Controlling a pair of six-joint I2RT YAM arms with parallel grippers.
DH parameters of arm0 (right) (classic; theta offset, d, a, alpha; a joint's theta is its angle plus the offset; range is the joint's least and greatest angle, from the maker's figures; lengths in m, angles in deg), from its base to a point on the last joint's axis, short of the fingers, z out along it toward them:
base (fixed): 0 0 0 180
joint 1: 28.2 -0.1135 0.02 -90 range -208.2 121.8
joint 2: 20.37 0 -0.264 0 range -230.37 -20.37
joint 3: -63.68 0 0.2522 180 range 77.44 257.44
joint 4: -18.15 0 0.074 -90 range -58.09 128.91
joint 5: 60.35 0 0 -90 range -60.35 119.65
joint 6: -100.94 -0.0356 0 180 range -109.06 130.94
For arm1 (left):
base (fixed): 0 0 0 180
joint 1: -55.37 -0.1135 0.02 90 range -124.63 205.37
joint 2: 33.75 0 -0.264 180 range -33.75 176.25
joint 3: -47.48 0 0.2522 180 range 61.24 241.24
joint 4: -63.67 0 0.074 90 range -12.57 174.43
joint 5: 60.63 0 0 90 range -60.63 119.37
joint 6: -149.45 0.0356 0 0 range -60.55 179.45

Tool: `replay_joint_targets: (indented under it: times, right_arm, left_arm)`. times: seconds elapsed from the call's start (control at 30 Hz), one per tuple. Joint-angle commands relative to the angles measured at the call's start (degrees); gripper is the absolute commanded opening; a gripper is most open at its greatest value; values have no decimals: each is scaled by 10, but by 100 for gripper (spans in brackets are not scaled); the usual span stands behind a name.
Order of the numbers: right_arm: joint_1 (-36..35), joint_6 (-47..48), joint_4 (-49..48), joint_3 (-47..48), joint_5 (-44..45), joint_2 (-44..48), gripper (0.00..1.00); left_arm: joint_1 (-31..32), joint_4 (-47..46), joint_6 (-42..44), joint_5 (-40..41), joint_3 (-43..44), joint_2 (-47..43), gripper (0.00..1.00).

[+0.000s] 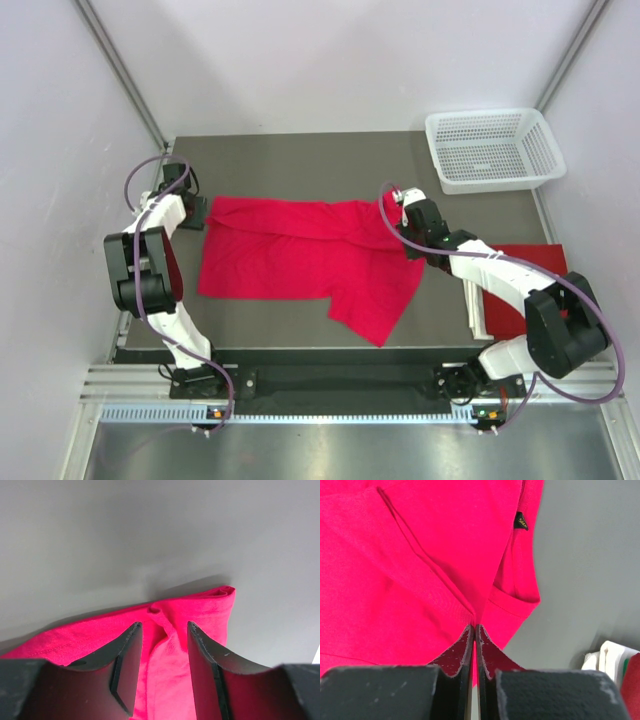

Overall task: Fold and stack the t-shirts
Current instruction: Fold the tshirt

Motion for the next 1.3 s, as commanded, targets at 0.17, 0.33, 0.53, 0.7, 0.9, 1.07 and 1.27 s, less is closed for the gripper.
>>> replay_joint_targets:
  times: [0.17,0.33,0.53,0.7,0.9,1.07,1.27]
  right_arm:
    - [-3,6,-5,30,1,1,0]
    - [-3,9,-6,31,4,-4,0]
    - [-3,12,-5,40,5,-13,1]
    - [2,13,-11,64,30,-20,0]
    - [42,32,-24,194,39,-67,0]
    - [73,91,-54,311,28,-143,0]
    - [107,123,-120,396,26,-220,0]
  left_arm:
    - [-2,-19,-19,-16,11,15,43]
    - [-2,-23,-21,-18,10,27,39]
    - [-2,-26,-13,-2,11,27,19]
    - [-1,-28,2,19,28,25,0]
    - [0,-117,6,-9,25,23,0]
    - [-1,-219,-6,-55,27,48,0]
    - [-1,-291,-6,-79,68,103,0]
